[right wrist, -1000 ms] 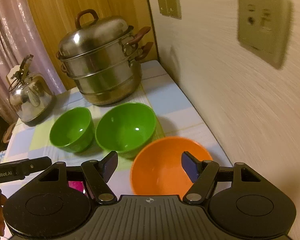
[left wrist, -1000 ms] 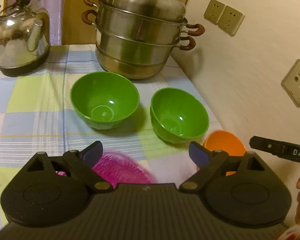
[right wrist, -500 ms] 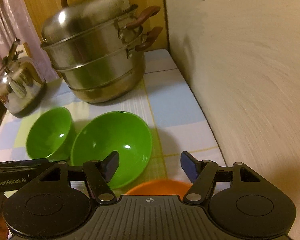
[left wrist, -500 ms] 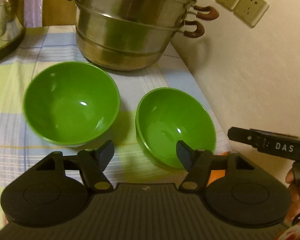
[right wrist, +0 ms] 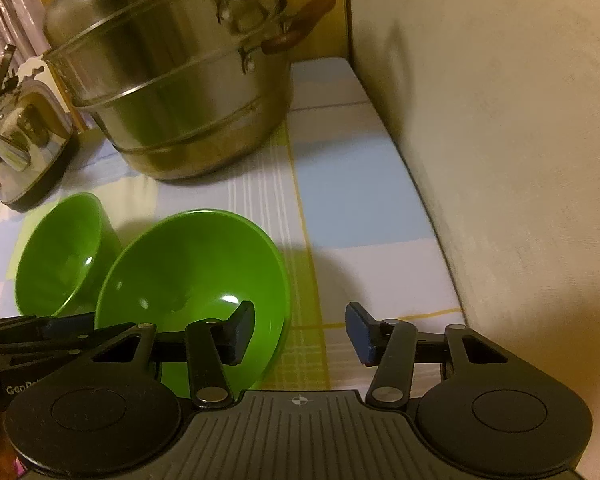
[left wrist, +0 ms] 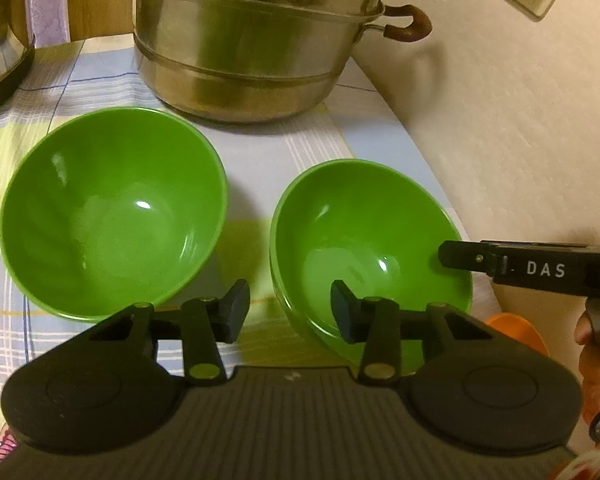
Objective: Organize plates and bowls
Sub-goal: 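Close the left gripper on the green bowl rim while the right gripper closes too, then lift the green bowl with both grippers and lower it into the orange bowl, then open both grippers and withdraw them from the nested bowls, then move both tools to the rim of the remaining green bowl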
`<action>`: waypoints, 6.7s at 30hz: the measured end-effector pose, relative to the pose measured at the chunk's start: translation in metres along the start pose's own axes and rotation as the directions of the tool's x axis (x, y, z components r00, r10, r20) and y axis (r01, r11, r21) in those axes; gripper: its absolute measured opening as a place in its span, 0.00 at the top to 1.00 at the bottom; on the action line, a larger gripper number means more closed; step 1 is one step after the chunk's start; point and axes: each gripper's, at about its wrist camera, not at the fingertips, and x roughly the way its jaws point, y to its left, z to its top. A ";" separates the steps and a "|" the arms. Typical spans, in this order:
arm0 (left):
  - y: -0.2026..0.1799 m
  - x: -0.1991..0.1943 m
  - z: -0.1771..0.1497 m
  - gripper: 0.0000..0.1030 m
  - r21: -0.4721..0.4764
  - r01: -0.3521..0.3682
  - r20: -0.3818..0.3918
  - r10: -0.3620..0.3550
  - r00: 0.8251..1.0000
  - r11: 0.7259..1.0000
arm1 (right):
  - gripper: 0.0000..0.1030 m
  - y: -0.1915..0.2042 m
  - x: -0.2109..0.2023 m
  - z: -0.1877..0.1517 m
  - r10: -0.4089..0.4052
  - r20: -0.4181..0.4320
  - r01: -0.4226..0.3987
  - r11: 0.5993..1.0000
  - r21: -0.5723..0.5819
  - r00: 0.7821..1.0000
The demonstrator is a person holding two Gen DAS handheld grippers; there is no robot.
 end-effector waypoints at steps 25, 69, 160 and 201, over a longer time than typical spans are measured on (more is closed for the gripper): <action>-0.004 0.016 0.006 0.88 0.003 -0.037 -0.027 0.037 0.999 0.999 | 0.94 0.007 0.021 0.002 0.009 -0.032 -0.009 1.000 0.014 0.999; -0.120 -0.073 -0.043 0.89 0.291 0.081 -0.106 -0.052 0.993 0.953 | 0.94 -0.030 -0.146 -0.097 -0.137 0.043 0.122 0.961 0.247 0.990; -0.008 -0.198 -0.096 0.13 0.270 -0.015 0.099 -0.012 0.995 0.963 | 0.28 0.079 -0.203 -0.161 -0.118 0.172 0.067 0.958 0.279 0.978; 0.101 -0.194 -0.069 0.13 0.150 -0.128 0.164 0.103 0.981 0.980 | 0.28 0.137 -0.153 -0.127 0.113 0.166 -0.143 0.973 0.183 0.980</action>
